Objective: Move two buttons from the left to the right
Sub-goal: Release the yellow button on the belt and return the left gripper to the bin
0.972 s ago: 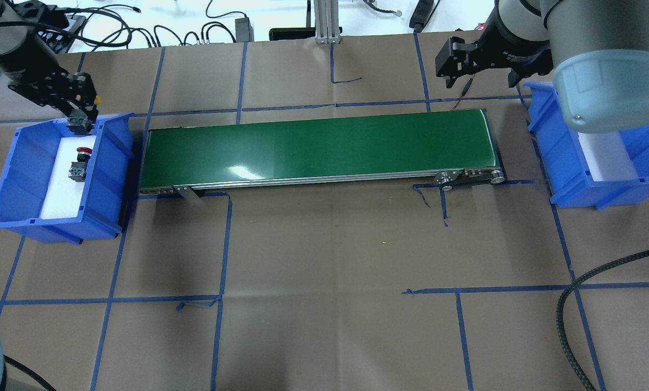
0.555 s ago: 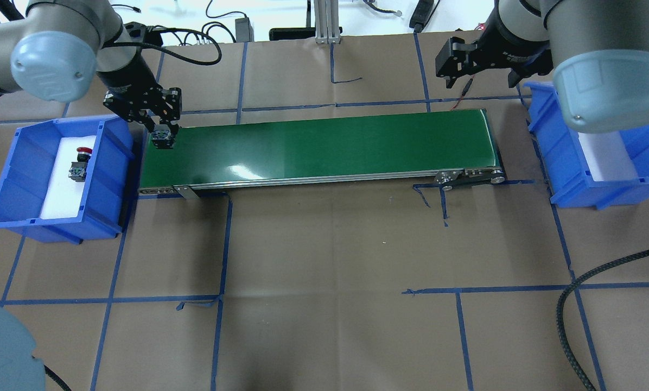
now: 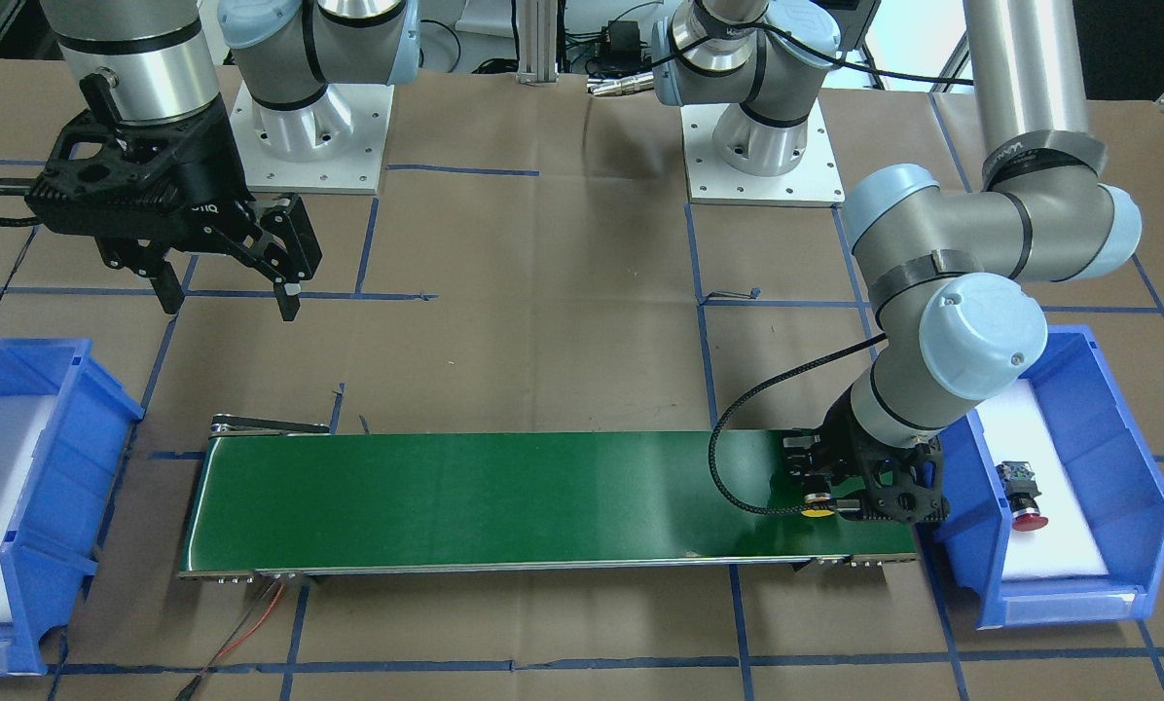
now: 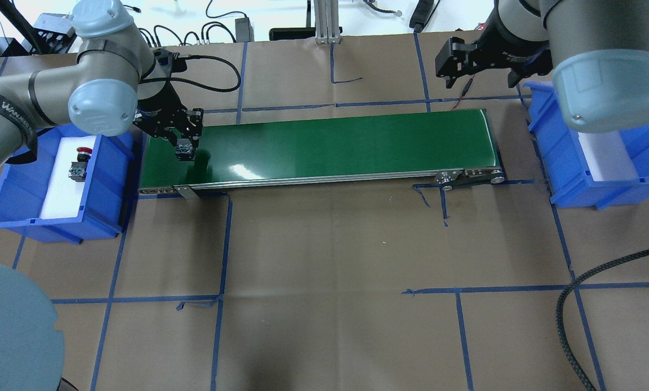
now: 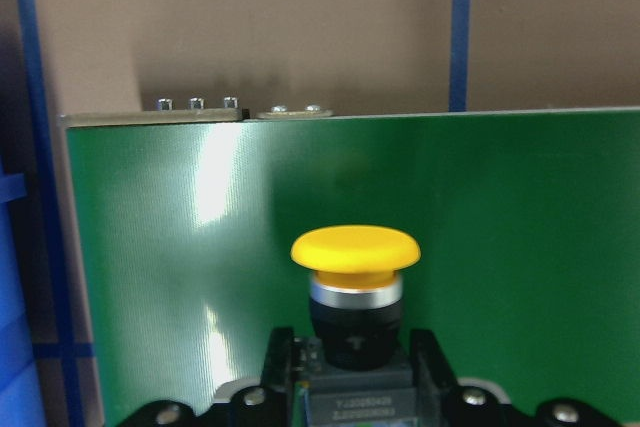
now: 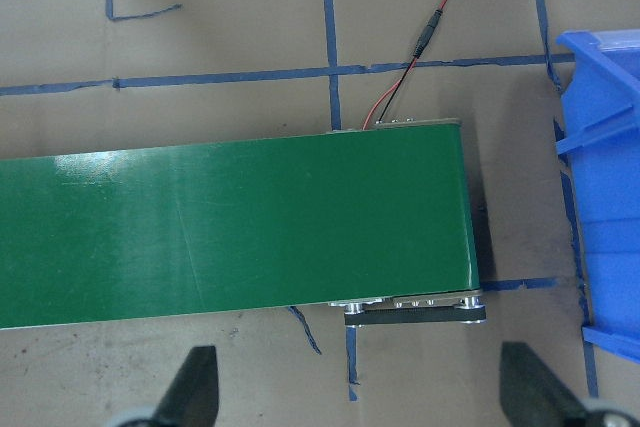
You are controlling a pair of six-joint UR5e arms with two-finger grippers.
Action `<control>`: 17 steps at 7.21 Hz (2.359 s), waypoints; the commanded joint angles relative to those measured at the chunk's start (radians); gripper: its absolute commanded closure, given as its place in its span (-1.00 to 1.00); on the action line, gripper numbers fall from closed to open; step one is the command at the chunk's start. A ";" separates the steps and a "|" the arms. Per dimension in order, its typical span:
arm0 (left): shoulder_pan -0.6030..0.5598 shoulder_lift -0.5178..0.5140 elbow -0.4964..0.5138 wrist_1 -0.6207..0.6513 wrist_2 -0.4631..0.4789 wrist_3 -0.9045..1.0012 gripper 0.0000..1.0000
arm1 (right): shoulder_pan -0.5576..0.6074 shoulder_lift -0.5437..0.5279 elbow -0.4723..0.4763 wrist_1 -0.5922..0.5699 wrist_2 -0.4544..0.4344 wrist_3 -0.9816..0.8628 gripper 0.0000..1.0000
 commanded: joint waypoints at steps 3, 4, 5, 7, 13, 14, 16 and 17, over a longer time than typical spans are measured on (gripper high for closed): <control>-0.001 -0.002 -0.067 0.103 -0.009 -0.009 -1.00 | 0.000 -0.001 -0.002 -0.002 0.000 0.000 -1.00; 0.001 0.011 -0.054 0.100 -0.008 -0.009 -1.00 | 0.000 -0.001 -0.002 -0.002 0.000 0.000 -1.00; 0.004 0.028 -0.031 0.088 -0.005 -0.008 -1.00 | 0.000 -0.001 -0.002 -0.002 0.000 0.000 -1.00; 0.008 0.091 0.018 -0.023 -0.005 -0.006 -1.00 | 0.000 0.001 -0.002 -0.002 0.000 0.000 -1.00; 0.126 0.116 0.193 -0.288 -0.009 0.095 -1.00 | 0.002 0.001 0.009 0.003 -0.002 0.000 -1.00; 0.180 0.111 0.193 -0.286 -0.008 0.164 -1.00 | 0.002 0.001 0.011 0.006 -0.003 0.002 -1.00; 0.292 0.090 0.193 -0.286 -0.003 0.285 -1.00 | 0.003 0.002 0.012 0.009 -0.005 0.002 -1.00; 0.348 0.082 0.192 -0.276 -0.002 0.390 -1.00 | 0.003 0.002 0.012 0.009 -0.005 0.002 -1.00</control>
